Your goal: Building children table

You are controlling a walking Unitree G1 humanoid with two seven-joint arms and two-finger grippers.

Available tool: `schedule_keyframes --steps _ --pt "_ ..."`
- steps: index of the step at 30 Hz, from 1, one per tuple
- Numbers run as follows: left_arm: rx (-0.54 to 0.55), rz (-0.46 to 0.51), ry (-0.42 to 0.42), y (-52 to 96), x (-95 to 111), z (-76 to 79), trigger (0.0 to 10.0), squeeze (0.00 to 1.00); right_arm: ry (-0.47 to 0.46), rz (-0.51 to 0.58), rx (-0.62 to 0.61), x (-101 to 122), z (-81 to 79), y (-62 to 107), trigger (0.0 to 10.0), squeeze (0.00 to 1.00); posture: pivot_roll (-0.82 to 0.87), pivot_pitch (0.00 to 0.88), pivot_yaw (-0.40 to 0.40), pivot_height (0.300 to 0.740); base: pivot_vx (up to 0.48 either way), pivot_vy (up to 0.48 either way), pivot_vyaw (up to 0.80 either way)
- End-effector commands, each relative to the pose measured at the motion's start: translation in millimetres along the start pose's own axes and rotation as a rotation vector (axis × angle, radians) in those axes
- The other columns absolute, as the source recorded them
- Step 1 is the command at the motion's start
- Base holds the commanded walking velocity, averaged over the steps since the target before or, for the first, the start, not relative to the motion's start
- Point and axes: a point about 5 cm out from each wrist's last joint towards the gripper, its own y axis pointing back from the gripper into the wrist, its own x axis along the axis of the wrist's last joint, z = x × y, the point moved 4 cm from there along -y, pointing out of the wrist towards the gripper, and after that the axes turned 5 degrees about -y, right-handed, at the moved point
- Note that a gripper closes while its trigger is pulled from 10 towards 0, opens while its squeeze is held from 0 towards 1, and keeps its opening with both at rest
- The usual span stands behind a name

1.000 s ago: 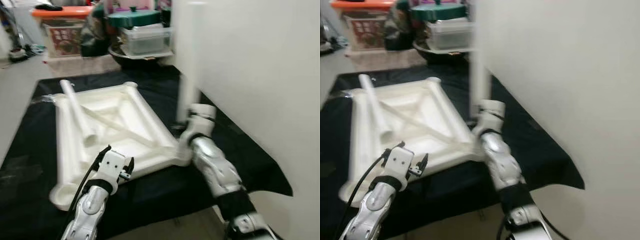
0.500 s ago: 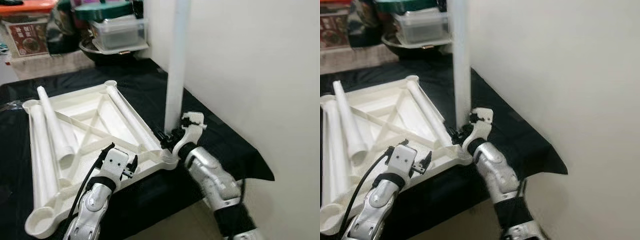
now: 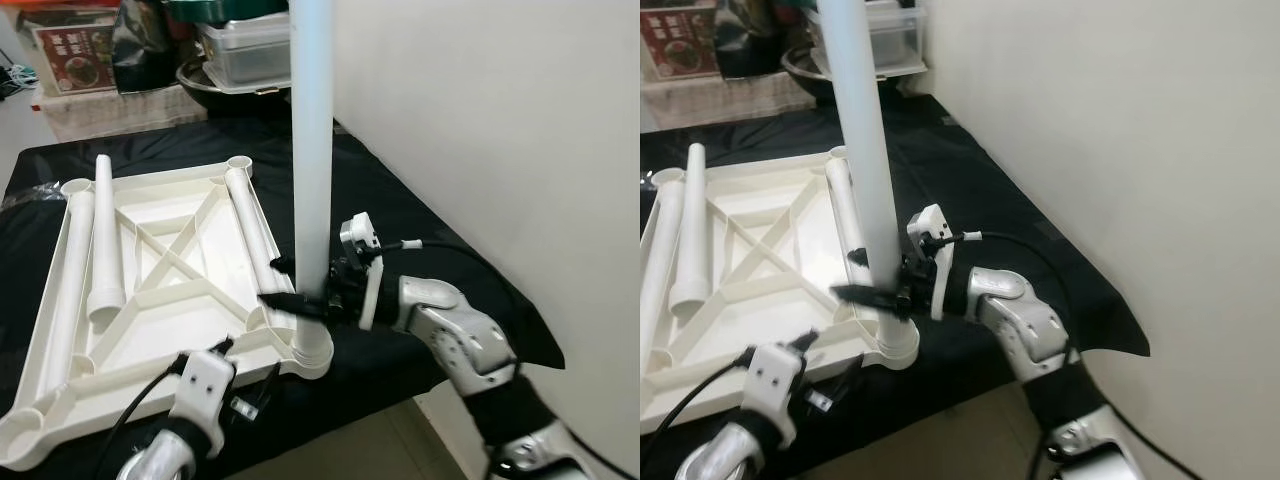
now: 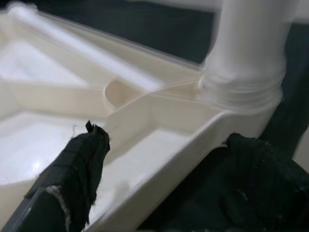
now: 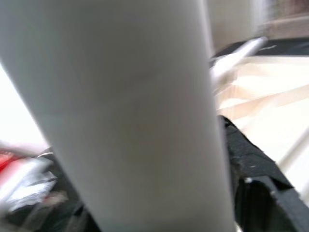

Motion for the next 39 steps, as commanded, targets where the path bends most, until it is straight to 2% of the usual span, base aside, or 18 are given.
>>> schedule_keyframes --steps 1,2,3,4,9,10,13,14,15,21,22,23,29,32,33,35,37,39 --pt "-0.013 0.009 0.049 10.4 1.2 8.6 10.0 0.00 -0.044 0.035 -0.407 0.6 50.7 3.1 0.0 0.00 0.14 0.000 -0.053 0.740 0.000 0.000 0.00" --pt "-0.004 0.003 0.067 16.5 0.3 9.6 10.0 0.00 -0.106 0.047 -0.616 -2.5 73.9 12.2 0.0 0.00 0.14 0.000 -0.053 0.740 0.000 0.000 0.00" --pt "-0.004 0.003 0.067 16.5 0.3 9.6 10.0 0.00 -0.106 0.047 -0.616 -2.5 73.9 12.2 0.0 0.00 0.14 0.000 -0.053 0.740 0.000 0.000 0.00" --pt "0.017 -0.009 0.067 20.1 -2.5 8.5 10.0 0.00 -0.149 0.049 -0.843 -10.8 94.3 32.8 0.0 0.00 0.15 0.000 -0.062 0.740 0.000 0.000 0.00" --pt "0.079 0.012 0.079 19.4 2.3 3.2 10.0 0.00 -0.136 -0.023 -1.135 -41.5 97.4 69.0 0.0 0.00 0.16 0.000 -0.072 0.740 0.000 0.000 0.00" --pt "0.091 0.022 0.083 18.8 5.5 2.2 10.0 0.00 -0.142 -0.041 -1.096 -47.7 86.7 62.0 10.0 0.00 0.16 0.000 -0.068 0.740 0.000 0.000 0.00" --pt "0.113 0.029 0.089 19.4 8.0 2.1 10.0 0.00 -0.126 0.068 -0.750 -34.8 41.9 17.9 10.0 0.00 0.15 0.000 -0.058 0.740 0.000 0.000 0.00" --pt "0.113 0.029 0.089 19.4 8.0 2.1 10.0 0.00 -0.126 0.068 -0.750 -34.8 41.9 17.9 10.0 0.00 0.15 0.000 -0.058 0.740 0.000 0.000 0.00" --pt "0.116 0.030 0.089 19.2 8.2 1.6 10.0 0.00 -0.120 0.112 -0.670 -26.9 34.8 12.7 10.0 1.00 0.15 0.000 -0.058 0.740 0.000 0.000 0.00" --pt "0.118 0.036 0.079 20.0 10.6 -3.4 10.0 0.00 -0.083 0.162 -0.456 -2.7 21.7 -0.2 10.0 1.00 0.14 0.000 -0.058 0.740 0.000 0.000 0.00" --pt "0.119 0.038 0.075 19.8 11.1 -5.5 10.0 0.00 -0.070 0.154 -0.396 2.7 19.2 -2.0 10.0 0.27 0.14 0.000 -0.061 0.740 0.000 0.000 0.00" --pt "0.120 0.040 0.072 19.2 11.4 -7.5 10.0 0.00 -0.066 0.132 -0.302 6.3 13.8 -3.6 10.0 0.00 0.14 0.000 -0.062 0.740 0.000 0.000 0.00" --pt "0.100 0.047 0.045 13.8 13.6 -7.7 10.0 0.00 0.029 0.003 0.071 9.7 -6.5 7.5 10.0 0.00 0.14 0.000 -0.065 0.740 0.000 0.000 0.00" --pt "0.098 0.048 0.036 13.1 13.9 -7.0 10.0 0.00 0.010 -0.006 0.024 5.1 3.1 3.3 10.0 0.00 0.15 0.000 -0.069 0.740 0.000 0.000 0.00" --pt "0.095 0.051 0.014 12.9 15.3 -7.3 10.0 0.00 0.024 -0.007 -0.097 2.3 19.1 -1.5 0.0 0.00 0.16 0.000 -0.081 0.740 0.000 0.000 0.00" --pt "0.094 0.051 -0.033 13.1 16.6 -10.8 10.0 0.00 0.000 0.034 -0.435 1.8 58.7 -3.8 0.0 0.00 0.16 0.000 -0.081 0.740 0.000 0.000 0.00" --pt "0.110 0.054 -0.056 14.4 18.9 -18.2 10.0 0.00 -0.125 0.037 -0.973 -15.0 107.2 34.1 0.0 0.00 0.16 0.000 -0.079 0.740 0.000 0.000 0.00" --pt "0.119 0.059 -0.071 16.4 22.2 -24.0 10.0 0.00 -0.174 -0.001 -1.267 -37.9 116.4 73.9 0.0 0.00 0.17 0.000 -0.082 0.740 0.000 0.000 0.00"
